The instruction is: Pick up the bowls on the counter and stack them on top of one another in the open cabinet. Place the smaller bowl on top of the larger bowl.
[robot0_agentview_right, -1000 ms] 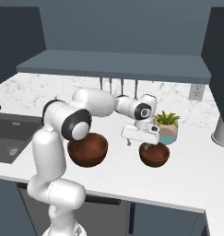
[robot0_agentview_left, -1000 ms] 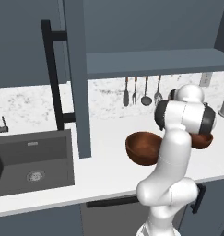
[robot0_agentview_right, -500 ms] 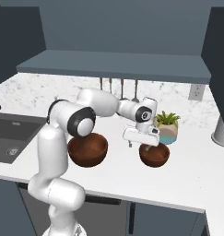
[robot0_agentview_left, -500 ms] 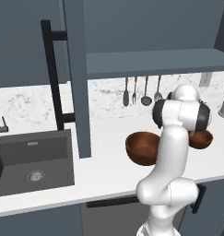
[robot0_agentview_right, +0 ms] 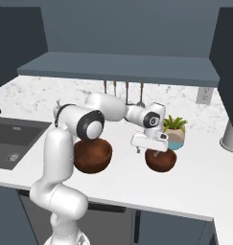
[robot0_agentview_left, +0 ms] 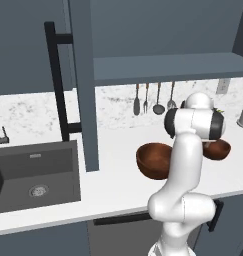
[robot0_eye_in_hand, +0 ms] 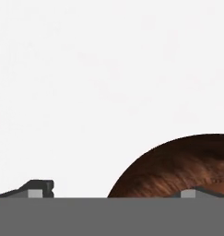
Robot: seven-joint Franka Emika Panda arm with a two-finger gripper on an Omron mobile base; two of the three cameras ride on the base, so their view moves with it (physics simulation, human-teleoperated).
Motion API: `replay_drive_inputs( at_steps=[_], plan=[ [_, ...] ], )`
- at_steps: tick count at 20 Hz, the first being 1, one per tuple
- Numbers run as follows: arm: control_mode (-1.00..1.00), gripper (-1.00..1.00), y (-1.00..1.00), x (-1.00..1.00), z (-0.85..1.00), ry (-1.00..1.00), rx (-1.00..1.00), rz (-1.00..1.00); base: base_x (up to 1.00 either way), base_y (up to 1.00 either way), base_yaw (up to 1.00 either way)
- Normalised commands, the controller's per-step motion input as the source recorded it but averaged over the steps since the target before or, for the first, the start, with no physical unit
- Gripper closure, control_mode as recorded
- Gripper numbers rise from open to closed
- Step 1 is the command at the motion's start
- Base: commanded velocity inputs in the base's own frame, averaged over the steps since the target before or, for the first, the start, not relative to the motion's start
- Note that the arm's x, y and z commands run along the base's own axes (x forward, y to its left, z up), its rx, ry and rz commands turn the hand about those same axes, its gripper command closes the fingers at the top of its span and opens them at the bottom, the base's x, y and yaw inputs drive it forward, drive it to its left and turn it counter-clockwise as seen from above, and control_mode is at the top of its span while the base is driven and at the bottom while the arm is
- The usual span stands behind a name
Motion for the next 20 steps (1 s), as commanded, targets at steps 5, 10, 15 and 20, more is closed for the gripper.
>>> replay_drive_inputs(
  at_steps=[5, 10, 15, 20],
  plan=[
    [-1.0, -1.0, -0.01, 0.1, -0.17, 0.0, 0.0, 0.0, 0.0, 0.0, 0.0],
    [-1.0, 1.0, 0.0, 0.0, -0.11, 0.0, 0.0, 0.0, 0.0, 0.0, 0.0],
    [-1.0, 1.0, 0.0, -0.12, 0.0, 0.0, 0.0, 0.0, 0.0, 0.0, 0.0],
    [-1.0, 1.0, 0.02, -0.33, 0.0, -0.03, 0.0, 0.0, 0.0, 0.0, 0.0]
  ],
)
